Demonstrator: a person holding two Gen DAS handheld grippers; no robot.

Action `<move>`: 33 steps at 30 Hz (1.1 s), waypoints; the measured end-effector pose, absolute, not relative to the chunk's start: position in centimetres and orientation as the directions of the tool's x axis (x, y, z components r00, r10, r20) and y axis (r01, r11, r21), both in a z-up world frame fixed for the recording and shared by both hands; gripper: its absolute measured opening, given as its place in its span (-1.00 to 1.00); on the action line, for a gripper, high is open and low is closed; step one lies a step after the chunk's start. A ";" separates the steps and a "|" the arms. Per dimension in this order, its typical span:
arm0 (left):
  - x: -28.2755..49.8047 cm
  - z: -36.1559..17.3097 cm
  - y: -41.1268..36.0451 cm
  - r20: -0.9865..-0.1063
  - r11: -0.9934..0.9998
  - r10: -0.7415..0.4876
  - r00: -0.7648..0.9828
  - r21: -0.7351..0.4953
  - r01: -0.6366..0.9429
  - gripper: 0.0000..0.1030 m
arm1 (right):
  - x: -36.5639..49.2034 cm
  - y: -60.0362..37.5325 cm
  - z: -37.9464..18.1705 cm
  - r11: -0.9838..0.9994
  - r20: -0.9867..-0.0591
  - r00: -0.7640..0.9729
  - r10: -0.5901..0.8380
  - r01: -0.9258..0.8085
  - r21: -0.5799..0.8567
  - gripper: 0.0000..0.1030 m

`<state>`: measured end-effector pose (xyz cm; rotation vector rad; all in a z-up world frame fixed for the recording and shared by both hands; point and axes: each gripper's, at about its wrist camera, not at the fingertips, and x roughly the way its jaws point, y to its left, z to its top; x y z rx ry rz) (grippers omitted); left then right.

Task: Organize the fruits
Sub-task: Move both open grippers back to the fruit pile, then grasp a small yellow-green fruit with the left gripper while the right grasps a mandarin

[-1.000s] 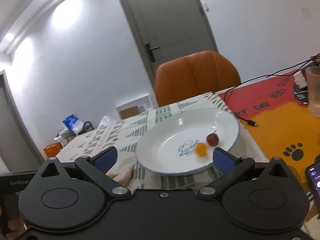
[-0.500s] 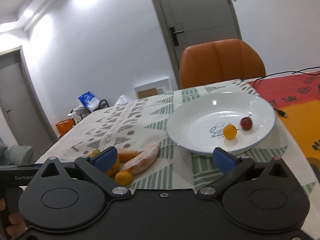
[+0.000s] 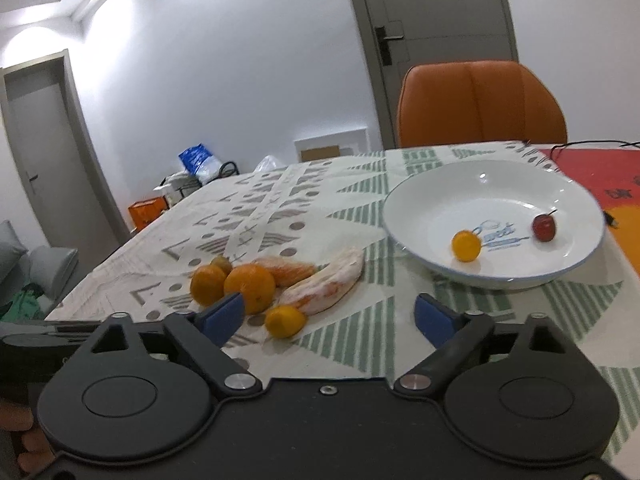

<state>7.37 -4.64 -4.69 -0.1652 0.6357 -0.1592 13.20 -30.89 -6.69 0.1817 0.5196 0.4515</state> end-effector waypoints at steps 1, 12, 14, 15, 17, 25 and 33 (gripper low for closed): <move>7.4 -4.7 -4.7 -0.575 0.976 -0.194 0.795 -0.196 0.097 -0.56 | 13.2 -30.6 -6.7 0.884 -0.442 0.767 0.465 -0.377 0.275 0.63; 7.3 -4.2 -3.5 -0.554 0.974 -0.188 0.811 -0.214 0.080 -0.56 | 13.9 -28.4 -7.2 0.870 -0.487 0.721 0.492 -0.421 0.256 0.25; 7.2 -3.9 -3.3 -0.548 0.974 -0.184 0.816 -0.213 0.077 -0.57 | 14.1 -28.0 -7.3 0.872 -0.495 0.719 0.488 -0.420 0.250 0.23; 7.2 -3.8 -3.2 -0.544 0.974 -0.183 0.819 -0.213 0.076 -0.57 | 14.2 -27.9 -7.4 0.873 -0.500 0.716 0.487 -0.421 0.248 0.18; 7.1 -3.6 -3.0 -0.539 0.974 -0.181 0.823 -0.213 0.074 -0.57 | 14.5 -27.6 -7.5 0.870 -0.507 0.709 0.491 -0.425 0.249 0.07; 7.3 -3.3 -3.0 -0.528 0.974 -0.180 0.830 -0.213 0.076 -0.57 | 15.2 -27.2 -8.0 0.857 -0.513 0.688 0.514 -0.443 0.264 -0.49; 7.8 -2.7 -3.9 -0.517 0.976 -0.183 0.836 -0.198 0.091 -0.56 | 14.4 -28.6 -6.9 0.852 -0.468 0.712 0.523 -0.442 0.279 -0.50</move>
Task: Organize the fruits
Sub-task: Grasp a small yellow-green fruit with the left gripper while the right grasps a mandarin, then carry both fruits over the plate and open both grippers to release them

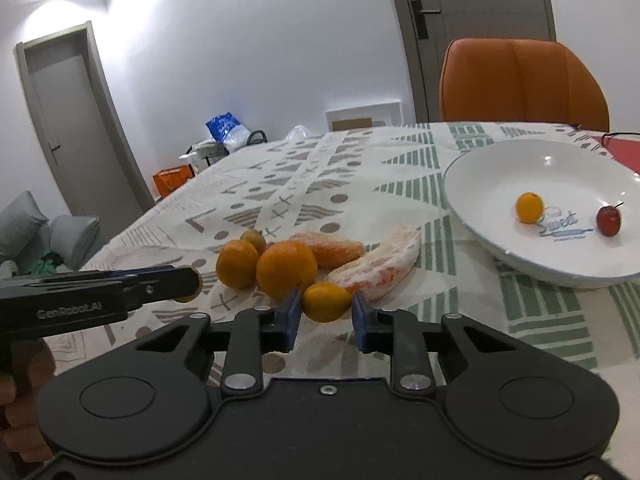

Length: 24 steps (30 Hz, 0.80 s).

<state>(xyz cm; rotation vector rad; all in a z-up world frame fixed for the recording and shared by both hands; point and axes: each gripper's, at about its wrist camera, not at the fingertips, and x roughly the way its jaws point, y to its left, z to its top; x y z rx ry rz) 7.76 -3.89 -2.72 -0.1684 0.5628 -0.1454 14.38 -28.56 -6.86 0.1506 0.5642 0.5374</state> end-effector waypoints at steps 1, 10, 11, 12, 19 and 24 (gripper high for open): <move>7.8 -2.6 -4.1 -0.515 0.976 -0.185 0.837 -0.197 0.094 -0.57 | 14.3 -28.9 -6.7 0.853 -0.461 0.718 0.522 -0.440 0.280 -0.50; 8.7 -1.8 -6.5 -0.503 0.973 -0.221 0.836 -0.178 0.150 -0.57 | 14.0 -32.4 -5.5 0.875 -0.408 0.778 0.478 -0.383 0.296 -0.50; 8.8 -1.8 -6.7 -0.501 0.972 -0.226 0.835 -0.179 0.156 -0.56 | 14.0 -32.8 -5.5 0.879 -0.404 0.784 0.470 -0.374 0.297 -0.50; 9.0 -1.7 -7.0 -0.499 0.971 -0.231 0.835 -0.179 0.161 -0.57 | 14.0 -33.2 -5.5 0.882 -0.401 0.791 0.463 -0.366 0.296 -0.50; 10.0 -1.4 -9.1 -0.491 0.964 -0.263 0.830 -0.166 0.208 -0.56 | 14.1 -36.1 -5.6 0.902 -0.386 0.828 0.407 -0.298 0.313 -0.50; 10.8 -0.8 -10.8 -0.478 0.957 -0.291 0.829 -0.161 0.243 -0.56 | 14.4 -37.7 -5.7 0.911 -0.380 0.845 0.376 -0.260 0.321 -0.50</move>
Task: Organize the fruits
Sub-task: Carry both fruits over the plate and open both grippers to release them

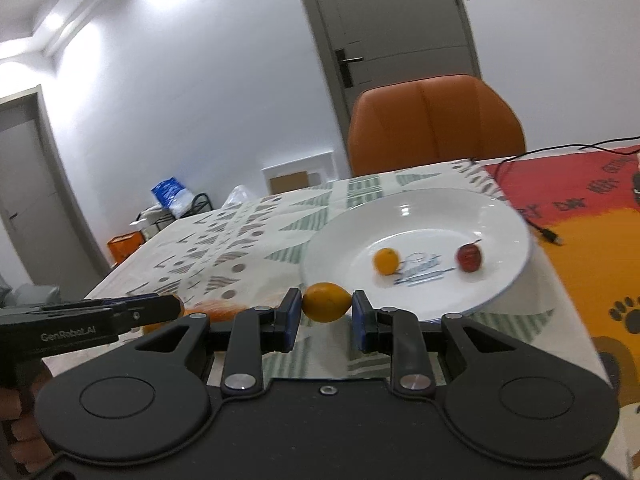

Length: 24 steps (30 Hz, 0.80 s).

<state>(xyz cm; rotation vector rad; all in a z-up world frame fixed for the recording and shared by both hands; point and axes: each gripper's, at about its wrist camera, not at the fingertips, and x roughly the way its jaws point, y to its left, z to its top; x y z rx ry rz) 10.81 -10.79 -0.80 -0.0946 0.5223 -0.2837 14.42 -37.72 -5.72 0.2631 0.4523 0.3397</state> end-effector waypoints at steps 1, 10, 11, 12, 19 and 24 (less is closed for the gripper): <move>11.0 -0.7 -11.2 -0.477 0.955 -0.297 0.827 -0.159 0.251 -0.56 | 14.5 -38.0 -5.8 0.912 -0.380 0.848 0.370 -0.254 0.321 -0.50; 12.3 -0.4 -13.8 -0.475 0.947 -0.318 0.820 -0.129 0.293 -0.56 | 14.8 -40.2 -6.0 0.919 -0.363 0.871 0.331 -0.210 0.334 -0.50; 12.4 -0.4 -14.1 -0.474 0.947 -0.318 0.821 -0.128 0.293 -0.56 | 14.8 -40.4 -6.1 0.919 -0.362 0.873 0.327 -0.205 0.337 -0.50; 12.5 -0.3 -14.3 -0.474 0.947 -0.320 0.820 -0.132 0.294 -0.56 | 15.0 -40.6 -6.1 0.919 -0.362 0.874 0.323 -0.199 0.339 -0.50; 13.2 -0.2 -16.1 -0.473 0.941 -0.335 0.815 -0.117 0.319 -0.56 | 15.4 -41.9 -6.3 0.924 -0.343 0.895 0.287 -0.164 0.346 -0.38; 13.9 -0.2 -17.2 -0.480 0.937 -0.340 0.808 -0.106 0.332 -0.56 | 15.2 -42.9 -6.8 0.914 -0.341 0.893 0.295 -0.160 0.373 -0.38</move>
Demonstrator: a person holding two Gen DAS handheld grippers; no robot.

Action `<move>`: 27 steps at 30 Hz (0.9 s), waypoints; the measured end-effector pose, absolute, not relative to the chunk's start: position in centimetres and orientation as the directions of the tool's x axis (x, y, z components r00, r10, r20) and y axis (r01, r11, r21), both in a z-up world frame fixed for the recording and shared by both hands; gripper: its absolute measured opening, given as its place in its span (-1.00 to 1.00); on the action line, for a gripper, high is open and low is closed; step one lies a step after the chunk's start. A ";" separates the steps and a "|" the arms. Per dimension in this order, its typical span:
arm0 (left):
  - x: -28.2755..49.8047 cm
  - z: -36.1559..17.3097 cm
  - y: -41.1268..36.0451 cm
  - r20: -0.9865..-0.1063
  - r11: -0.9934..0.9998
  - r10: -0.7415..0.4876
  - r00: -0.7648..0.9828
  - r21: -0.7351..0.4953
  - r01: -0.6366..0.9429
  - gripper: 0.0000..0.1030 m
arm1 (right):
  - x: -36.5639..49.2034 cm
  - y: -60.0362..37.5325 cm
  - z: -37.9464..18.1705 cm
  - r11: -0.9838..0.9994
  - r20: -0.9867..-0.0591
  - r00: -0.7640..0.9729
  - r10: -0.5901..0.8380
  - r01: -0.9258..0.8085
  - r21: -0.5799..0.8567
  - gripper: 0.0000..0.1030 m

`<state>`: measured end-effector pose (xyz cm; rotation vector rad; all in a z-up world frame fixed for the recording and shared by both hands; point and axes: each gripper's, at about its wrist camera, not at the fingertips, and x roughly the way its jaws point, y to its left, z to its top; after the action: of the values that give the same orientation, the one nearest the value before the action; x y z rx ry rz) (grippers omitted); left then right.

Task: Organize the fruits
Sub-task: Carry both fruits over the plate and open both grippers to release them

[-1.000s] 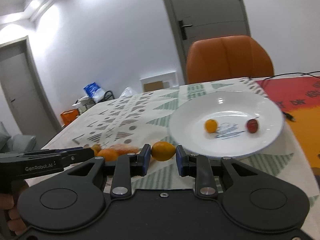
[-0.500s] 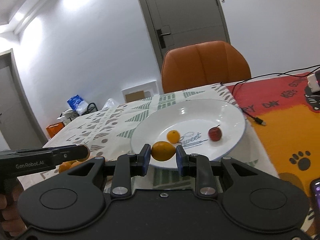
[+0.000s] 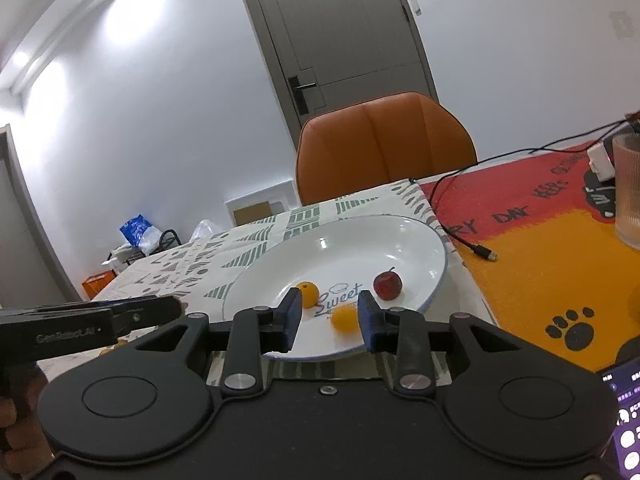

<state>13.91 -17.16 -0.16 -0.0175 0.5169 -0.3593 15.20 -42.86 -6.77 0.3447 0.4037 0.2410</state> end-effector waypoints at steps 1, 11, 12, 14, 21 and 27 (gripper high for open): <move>14.1 -0.2 -17.3 -0.481 0.937 -0.341 0.808 -0.104 0.333 -0.56 | 15.2 -43.1 -6.9 0.912 -0.341 0.892 0.295 -0.157 0.378 -0.38; 15.3 -0.1 -19.3 -0.486 0.933 -0.347 0.802 -0.089 0.350 -0.56 | 14.7 -44.4 -7.9 0.897 -0.344 0.887 0.309 -0.151 0.416 -0.38; 15.5 -0.1 -19.4 -0.487 0.932 -0.348 0.801 -0.088 0.352 -0.56 | 14.7 -44.5 -7.9 0.895 -0.343 0.886 0.311 -0.152 0.418 -0.38; 15.7 -0.1 -19.7 -0.487 0.930 -0.352 0.799 -0.087 0.357 -0.56 | 14.7 -44.5 -8.0 0.894 -0.342 0.886 0.314 -0.153 0.422 -0.38; 16.3 0.1 -20.8 -0.484 0.921 -0.372 0.792 -0.086 0.380 -0.56 | 14.7 -44.6 -8.2 0.891 -0.349 0.882 0.317 -0.151 0.428 -0.38; 16.6 0.4 -21.0 -0.480 0.923 -0.368 0.797 -0.083 0.376 -0.47 | 14.7 -44.6 -8.1 0.894 -0.349 0.886 0.305 -0.140 0.426 -0.27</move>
<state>16.56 -20.97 0.45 0.0168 0.5117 -0.3996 14.70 -44.59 -8.05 0.4031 0.4231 0.2382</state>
